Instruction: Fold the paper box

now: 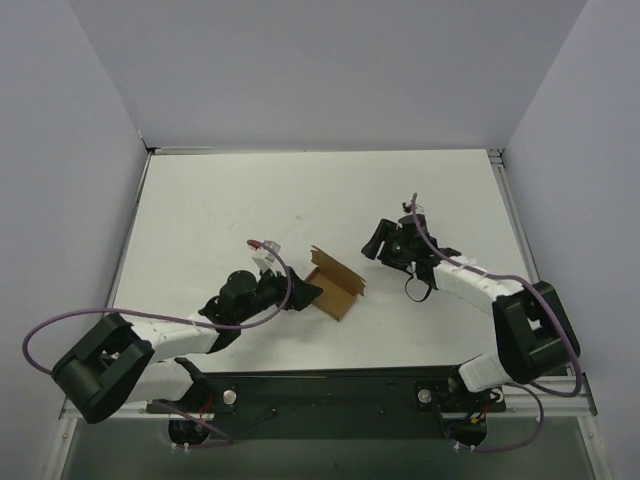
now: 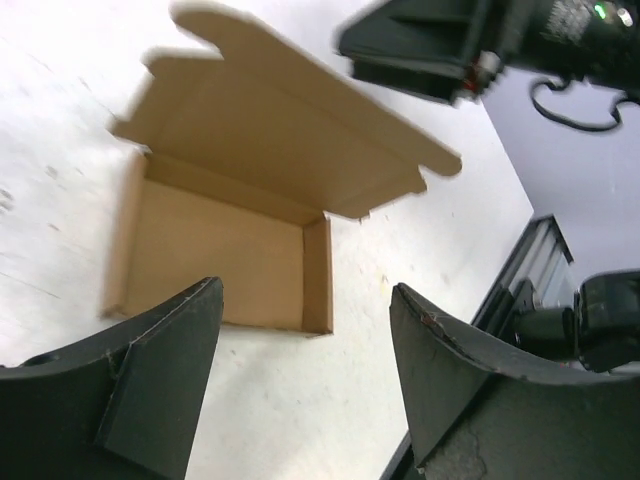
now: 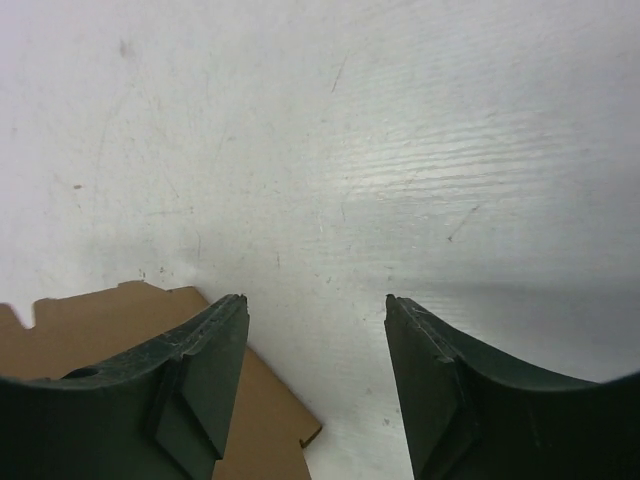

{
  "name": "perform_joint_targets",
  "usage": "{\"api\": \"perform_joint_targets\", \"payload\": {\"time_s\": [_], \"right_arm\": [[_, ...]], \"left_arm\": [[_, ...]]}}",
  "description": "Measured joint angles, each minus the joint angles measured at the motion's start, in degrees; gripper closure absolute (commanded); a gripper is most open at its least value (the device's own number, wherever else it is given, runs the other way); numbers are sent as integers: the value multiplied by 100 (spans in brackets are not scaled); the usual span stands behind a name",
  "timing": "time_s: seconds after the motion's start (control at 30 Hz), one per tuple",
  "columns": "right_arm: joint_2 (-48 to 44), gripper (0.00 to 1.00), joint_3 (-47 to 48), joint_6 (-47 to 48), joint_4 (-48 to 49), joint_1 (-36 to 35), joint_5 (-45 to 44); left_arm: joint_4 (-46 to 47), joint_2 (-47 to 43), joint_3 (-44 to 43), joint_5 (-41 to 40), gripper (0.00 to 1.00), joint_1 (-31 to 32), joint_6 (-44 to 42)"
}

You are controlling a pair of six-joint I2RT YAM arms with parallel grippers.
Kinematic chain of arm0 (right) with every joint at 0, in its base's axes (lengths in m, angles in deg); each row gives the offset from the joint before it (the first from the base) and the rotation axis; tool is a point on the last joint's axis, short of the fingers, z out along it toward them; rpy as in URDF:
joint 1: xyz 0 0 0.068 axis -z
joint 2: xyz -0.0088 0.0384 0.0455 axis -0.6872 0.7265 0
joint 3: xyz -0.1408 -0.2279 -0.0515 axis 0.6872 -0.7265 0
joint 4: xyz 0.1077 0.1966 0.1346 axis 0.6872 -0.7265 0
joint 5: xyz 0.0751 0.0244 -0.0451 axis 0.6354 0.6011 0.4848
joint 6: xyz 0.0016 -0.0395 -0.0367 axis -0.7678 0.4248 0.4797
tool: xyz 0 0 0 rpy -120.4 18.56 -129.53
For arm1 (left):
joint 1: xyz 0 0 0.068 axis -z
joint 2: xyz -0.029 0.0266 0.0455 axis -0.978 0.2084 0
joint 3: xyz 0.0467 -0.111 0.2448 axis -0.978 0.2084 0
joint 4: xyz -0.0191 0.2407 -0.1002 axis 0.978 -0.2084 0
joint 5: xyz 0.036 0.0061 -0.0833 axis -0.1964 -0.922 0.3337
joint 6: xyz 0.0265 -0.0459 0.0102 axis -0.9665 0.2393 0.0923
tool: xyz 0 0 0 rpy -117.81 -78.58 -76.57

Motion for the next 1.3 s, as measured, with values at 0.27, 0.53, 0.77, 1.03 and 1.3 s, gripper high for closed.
{"api": "perform_joint_targets", "payload": {"time_s": [0.27, 0.53, 0.77, 1.03, 1.3], "right_arm": [[-2140, 40, -452, 566, -734, 258, 74], [-3777, 40, -1064, 1064, -1388, -575, 50], [-3416, 44, -1067, 1333, -1574, -1296, -382], [-2708, 46, -973, 1574, -1639, -1620, -691], [-2092, 65, -793, 1768, -1257, -1672, -855]], "left_arm": [[-1941, -780, -1143, 564, 16, -883, -1322], [-2352, -214, -1757, 1215, 12, -1191, -2435], [-2341, 710, -1843, 1399, 12, -1235, -3187], [-2157, 1043, -2079, 1598, 12, -1370, -3545], [-1862, 1344, -2243, 1974, 22, -1574, -3635]]}}
